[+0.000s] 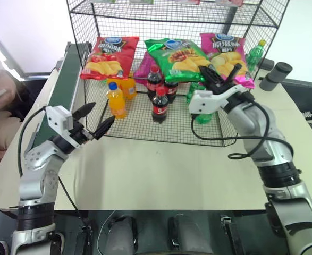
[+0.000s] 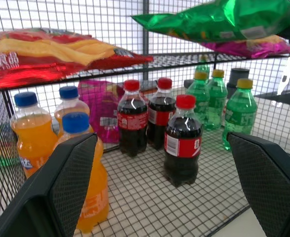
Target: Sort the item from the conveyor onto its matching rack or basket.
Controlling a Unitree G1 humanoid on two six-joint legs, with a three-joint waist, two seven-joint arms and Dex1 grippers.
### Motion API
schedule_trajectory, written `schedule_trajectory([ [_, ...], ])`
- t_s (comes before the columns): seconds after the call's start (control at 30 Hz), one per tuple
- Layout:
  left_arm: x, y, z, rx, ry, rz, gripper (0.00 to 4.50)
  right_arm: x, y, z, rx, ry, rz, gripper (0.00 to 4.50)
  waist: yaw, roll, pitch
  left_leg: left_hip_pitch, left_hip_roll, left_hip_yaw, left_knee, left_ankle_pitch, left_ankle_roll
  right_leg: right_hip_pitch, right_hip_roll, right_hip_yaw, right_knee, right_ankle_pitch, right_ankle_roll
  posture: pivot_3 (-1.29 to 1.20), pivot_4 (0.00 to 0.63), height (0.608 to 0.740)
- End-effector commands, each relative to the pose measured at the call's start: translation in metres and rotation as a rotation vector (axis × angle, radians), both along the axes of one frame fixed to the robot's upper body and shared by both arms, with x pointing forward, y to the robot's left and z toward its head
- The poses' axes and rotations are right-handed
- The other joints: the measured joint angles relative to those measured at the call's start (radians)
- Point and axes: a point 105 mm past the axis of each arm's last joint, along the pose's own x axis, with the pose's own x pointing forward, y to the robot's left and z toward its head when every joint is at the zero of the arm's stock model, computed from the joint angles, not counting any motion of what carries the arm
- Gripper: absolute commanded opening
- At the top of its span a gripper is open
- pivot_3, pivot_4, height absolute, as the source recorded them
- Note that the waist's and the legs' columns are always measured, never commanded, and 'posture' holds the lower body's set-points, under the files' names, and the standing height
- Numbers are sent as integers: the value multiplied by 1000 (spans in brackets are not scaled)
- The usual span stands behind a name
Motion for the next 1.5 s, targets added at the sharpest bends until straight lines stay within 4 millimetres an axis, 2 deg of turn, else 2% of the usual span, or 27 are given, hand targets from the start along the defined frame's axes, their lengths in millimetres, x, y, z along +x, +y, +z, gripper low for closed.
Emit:
schedule_trajectory([
  [0.03, -4, -1, 19, 57, -129, 87, 4460, 11, -1, 19, 62, -56, -58, 31, 0, 0, 0, 0, 0, 0, 0, 0, 0, 0, 0, 0, 0, 0, 0, 0, 150, 740],
  [0.1, -5, 1, 21, 74, -161, 141, 4460, 15, -2, 22, 38, -109, -105, 31, 2, 0, 0, 0, 0, 0, 0, 0, 0, 0, 0, 0, 0, 0, 0, 0, 150, 740],
  [0.3, -9, -14, 14, 69, -155, 135, 4460, 23, 9, 7, 152, -13, -83, 31, 0, 0, 0, 0, 0, 1, 0, 0, 0, 0, 0, 0, 0, 0, 0, 0, 150, 740],
  [0.53, -9, -19, 13, 63, -151, 120, 4460, 34, 6, 6, 209, 17, -92, 31, -1, 0, 0, 0, 0, 1, 0, -1, 2, 0, 0, 0, 0, 0, 0, 0, 150, 740],
  [0.67, -7, -19, 12, 64, -151, 122, 4500, 33, 11, 5, 259, 43, -52, 1722, -1, 0, 0, 0, 0, 0, 0, -1, 2, 0, 0, 0, 0, 0, 0, 0, 150, 740],
  [0.83, -7, -21, 9, 67, -144, 118, 4500, 16, 35, 31, 248, -23, 72, 4049, -3, 0, 0, 0, 1, 0, 0, -1, 2, 0, 0, 0, 0, 0, 0, 0, 150, 740],
  [1.0, -6, -22, 6, 70, -144, 111, 4500, 3, 47, 37, 255, -25, 167, 4049, -1, 0, 0, 0, 1, 0, -1, -2, 4, -1, 1, 0, 0, 0, 0, 0, 150, 740],
  [1.1, -6, -24, 6, 70, -148, 102, 4500, -1, 51, 24, 225, 14, 192, 4049, 0, 0, 0, 0, 1, 0, 0, -2, 4, 0, 0, 0, 0, 0, 0, 0, 150, 740],
  [1.23, -4, -25, 6, 75, -151, 93, 4500, -16, 68, 4, 146, 79, 309, 4049, 1, 0, 0, 0, 1, 0, 0, -2, 4, 0, 0, 0, 0, 0, 0, 0, 150, 740],
  [1.33, -4, -25, 6, 67, -149, 91, 4500, -6, 52, -2, 166, 106, 258, 4049, 0, 0, 0, 0, 1, 0, 0, -2, 4, 0, 0, 0, 0, 0, 0, 0, 150, 740],
  [1.5, -4, -27, 5, 72, -144, 80, 4500, -1, 40, 15, 202, 65, 246, 4049, 0, 0, 0, 0, 1, 0, 0, -2, 4, 0, 0, 0, 0, 0, 0, 0, 150, 740],
])
